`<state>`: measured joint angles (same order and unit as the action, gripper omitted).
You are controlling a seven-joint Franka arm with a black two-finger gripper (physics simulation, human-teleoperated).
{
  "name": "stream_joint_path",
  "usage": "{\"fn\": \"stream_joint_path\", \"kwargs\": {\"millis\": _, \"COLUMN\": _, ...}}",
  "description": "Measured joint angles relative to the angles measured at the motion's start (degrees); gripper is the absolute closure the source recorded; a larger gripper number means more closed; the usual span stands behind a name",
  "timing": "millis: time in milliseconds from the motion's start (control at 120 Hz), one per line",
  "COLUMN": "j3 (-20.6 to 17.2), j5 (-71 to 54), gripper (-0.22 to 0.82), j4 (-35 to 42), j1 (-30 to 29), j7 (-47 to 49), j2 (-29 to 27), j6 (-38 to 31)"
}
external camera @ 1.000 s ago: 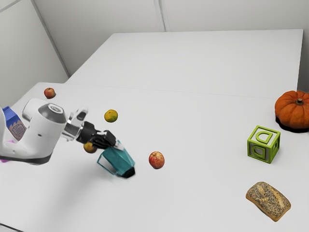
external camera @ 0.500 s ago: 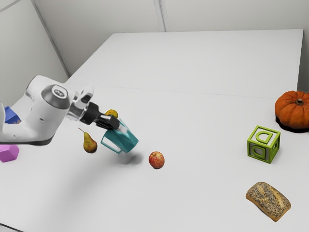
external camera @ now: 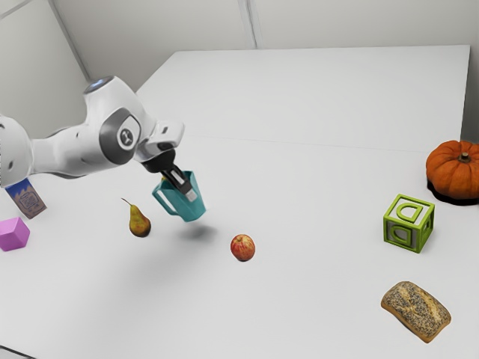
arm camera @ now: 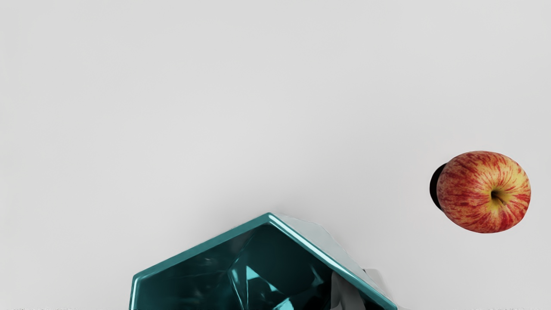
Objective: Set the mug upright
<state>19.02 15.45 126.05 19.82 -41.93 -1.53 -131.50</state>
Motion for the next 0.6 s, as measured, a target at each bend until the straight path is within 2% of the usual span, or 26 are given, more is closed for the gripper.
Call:
{"fn": "stream_joint_path", "kwargs": {"millis": 200, "j3": -0.15, "j5": -8.49, "gripper": 0.79, "j4": -0.68, "j1": 1.41, "j7": 4.32, "j2": 1.65, "j6": -0.06}}
{"fn": "stream_joint_path", "kwargs": {"millis": 600, "j3": -0.24, "j5": -15.63, "gripper": 0.79, "j4": 0.06, "j1": 2.72, "j7": 10.24, "j2": 4.03, "j6": -3.50}}
